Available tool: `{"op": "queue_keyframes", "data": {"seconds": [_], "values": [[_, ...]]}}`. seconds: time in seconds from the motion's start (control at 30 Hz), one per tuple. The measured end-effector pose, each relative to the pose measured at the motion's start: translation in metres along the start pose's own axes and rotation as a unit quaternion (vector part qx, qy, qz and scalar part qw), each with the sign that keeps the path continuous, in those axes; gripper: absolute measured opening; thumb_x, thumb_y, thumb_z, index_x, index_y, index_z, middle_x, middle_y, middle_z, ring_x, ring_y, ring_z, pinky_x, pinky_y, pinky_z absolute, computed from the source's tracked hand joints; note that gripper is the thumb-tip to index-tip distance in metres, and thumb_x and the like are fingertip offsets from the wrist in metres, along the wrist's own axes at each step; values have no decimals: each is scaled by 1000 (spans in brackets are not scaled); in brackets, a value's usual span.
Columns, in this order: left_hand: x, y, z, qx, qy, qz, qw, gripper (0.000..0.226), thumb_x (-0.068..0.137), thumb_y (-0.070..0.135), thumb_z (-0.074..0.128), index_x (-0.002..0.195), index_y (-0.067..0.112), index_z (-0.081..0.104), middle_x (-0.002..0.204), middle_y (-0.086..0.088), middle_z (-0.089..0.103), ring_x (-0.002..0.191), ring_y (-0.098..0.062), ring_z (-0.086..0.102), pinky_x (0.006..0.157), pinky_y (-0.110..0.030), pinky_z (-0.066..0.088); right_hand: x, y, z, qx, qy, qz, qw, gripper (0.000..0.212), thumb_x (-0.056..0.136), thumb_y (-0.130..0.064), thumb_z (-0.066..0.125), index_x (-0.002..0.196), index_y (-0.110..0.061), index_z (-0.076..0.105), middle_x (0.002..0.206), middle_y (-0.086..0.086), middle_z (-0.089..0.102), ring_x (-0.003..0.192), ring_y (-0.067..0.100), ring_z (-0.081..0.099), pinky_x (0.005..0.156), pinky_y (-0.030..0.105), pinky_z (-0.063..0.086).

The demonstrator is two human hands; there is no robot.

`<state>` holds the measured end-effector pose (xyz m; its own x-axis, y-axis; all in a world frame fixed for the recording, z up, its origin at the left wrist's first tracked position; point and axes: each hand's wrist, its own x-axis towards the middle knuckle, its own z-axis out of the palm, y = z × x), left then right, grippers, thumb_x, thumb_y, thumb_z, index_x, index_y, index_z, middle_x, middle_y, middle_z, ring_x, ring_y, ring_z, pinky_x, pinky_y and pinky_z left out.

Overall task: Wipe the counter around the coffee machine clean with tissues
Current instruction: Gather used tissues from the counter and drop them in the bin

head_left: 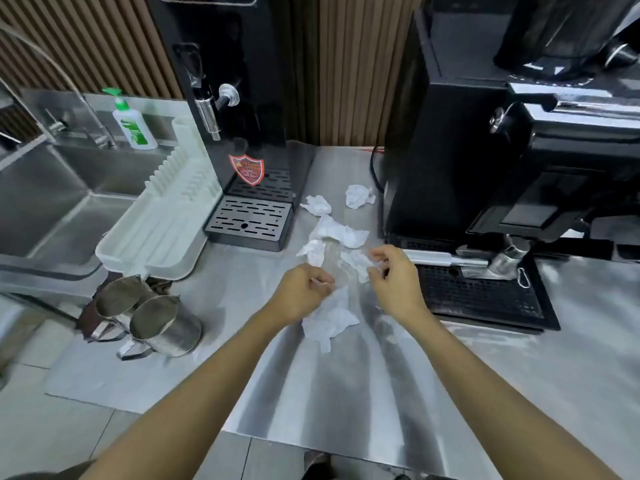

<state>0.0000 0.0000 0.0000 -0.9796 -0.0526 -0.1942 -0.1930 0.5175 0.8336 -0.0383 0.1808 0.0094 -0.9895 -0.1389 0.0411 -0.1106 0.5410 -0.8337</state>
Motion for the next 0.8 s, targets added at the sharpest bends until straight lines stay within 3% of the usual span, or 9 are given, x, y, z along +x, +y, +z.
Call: {"op": "queue_keyframes", "data": {"seconds": [0.1, 0.23, 0.4, 0.5, 0.63, 0.73, 0.8], "values": [[1, -13, 10, 69, -9, 24, 997, 13, 81, 25, 74, 89, 15, 70, 98, 1, 60, 73, 0, 52, 70, -11, 43, 10, 7, 10, -119, 32, -12, 992, 26, 91, -5, 58, 115, -14, 60, 110, -1, 55, 105, 22, 53, 94, 35, 40], [-4, -30, 24, 118, -44, 35, 991, 40, 71, 48, 77, 98, 22, 64, 102, 8, 54, 98, -12, 52, 86, -28, 46, 22, 12, 29, -253, 28, 0, 967, 28, 94, -15, 55, 122, -18, 56, 119, 2, 57, 116, 25, 42, 92, 37, 27], [-7, -42, 33, 161, -60, 63, 983, 55, 71, 49, 76, 117, 25, 59, 116, 11, 50, 107, -12, 45, 91, -27, 42, 38, 23, 50, -400, 13, -11, 916, 31, 92, -26, 56, 122, -20, 53, 114, -1, 61, 107, 25, 43, 84, 39, 21], [-6, -48, 39, 176, -56, 85, 979, 46, 80, 39, 72, 120, 20, 58, 117, 8, 49, 106, -14, 45, 87, -22, 41, 45, 29, 58, -458, 0, -8, 889, 34, 85, -17, 62, 118, -16, 55, 96, 1, 65, 97, 27, 46, 79, 40, 19], [-3, -52, 43, 121, -33, 79, 989, 22, 89, 11, 58, 110, 11, 64, 110, 1, 55, 99, -18, 55, 77, -15, 42, 48, 30, 63, -466, 0, -28, 884, 43, 77, -1, 60, 117, -17, 58, 83, 4, 65, 92, 29, 49, 79, 42, 20], [-3, -48, 41, 14, 14, 59, 998, 27, 88, -3, 54, 106, 12, 68, 104, -6, 60, 84, -10, 62, 69, -2, 41, 45, 27, 61, -411, -7, -39, 911, 43, 85, -1, 53, 123, -20, 58, 96, 7, 63, 94, 30, 52, 80, 41, 27], [-1, -43, 37, -65, 38, 36, 997, 38, 88, -7, 52, 113, 17, 67, 105, -5, 60, 82, -1, 60, 70, -2, 44, 40, 23, 55, -318, -13, -28, 948, 43, 90, 1, 49, 126, -19, 60, 104, 11, 58, 91, 32, 56, 77, 41, 40]]}}
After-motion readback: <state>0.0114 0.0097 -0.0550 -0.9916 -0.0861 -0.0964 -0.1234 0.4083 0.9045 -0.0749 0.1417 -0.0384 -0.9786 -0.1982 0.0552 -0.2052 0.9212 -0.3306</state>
